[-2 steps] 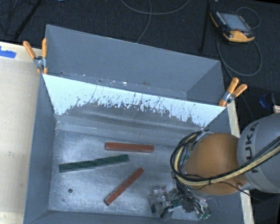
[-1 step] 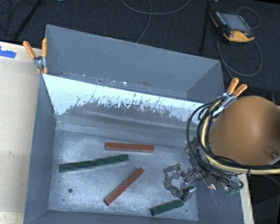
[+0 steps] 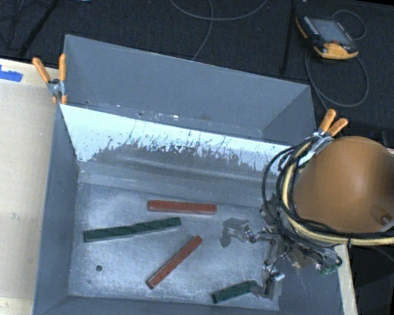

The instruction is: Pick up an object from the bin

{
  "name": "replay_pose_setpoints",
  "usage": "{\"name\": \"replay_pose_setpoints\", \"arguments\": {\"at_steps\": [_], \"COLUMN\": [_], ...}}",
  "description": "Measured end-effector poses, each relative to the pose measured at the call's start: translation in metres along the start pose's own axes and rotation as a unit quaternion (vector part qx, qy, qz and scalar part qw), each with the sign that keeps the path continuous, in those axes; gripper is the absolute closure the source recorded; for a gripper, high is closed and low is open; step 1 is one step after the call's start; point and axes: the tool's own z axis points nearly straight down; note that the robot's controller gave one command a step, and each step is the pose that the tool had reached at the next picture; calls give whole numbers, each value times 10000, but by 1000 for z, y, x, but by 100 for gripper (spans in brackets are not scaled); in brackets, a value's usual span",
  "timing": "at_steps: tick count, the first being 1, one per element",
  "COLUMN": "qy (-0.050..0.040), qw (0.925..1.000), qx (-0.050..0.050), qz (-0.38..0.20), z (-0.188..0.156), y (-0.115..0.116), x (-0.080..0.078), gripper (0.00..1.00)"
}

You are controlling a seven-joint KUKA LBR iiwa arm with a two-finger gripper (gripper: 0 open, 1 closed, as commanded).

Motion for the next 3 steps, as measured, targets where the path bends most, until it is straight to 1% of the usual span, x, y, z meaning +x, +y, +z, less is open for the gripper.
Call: {"name": "replay_pose_setpoints", "arguments": {"at_steps": [1, 2, 3], "qy": [8, -5, -32], "qw": [9997, 9998, 9983], "qx": [-1, 3, 27], "qz": [240, 215, 575], "z": [150, 147, 13], "y": [-67, -66, -64], "x": [26, 24, 19], "gripper": [0, 100, 100]}}
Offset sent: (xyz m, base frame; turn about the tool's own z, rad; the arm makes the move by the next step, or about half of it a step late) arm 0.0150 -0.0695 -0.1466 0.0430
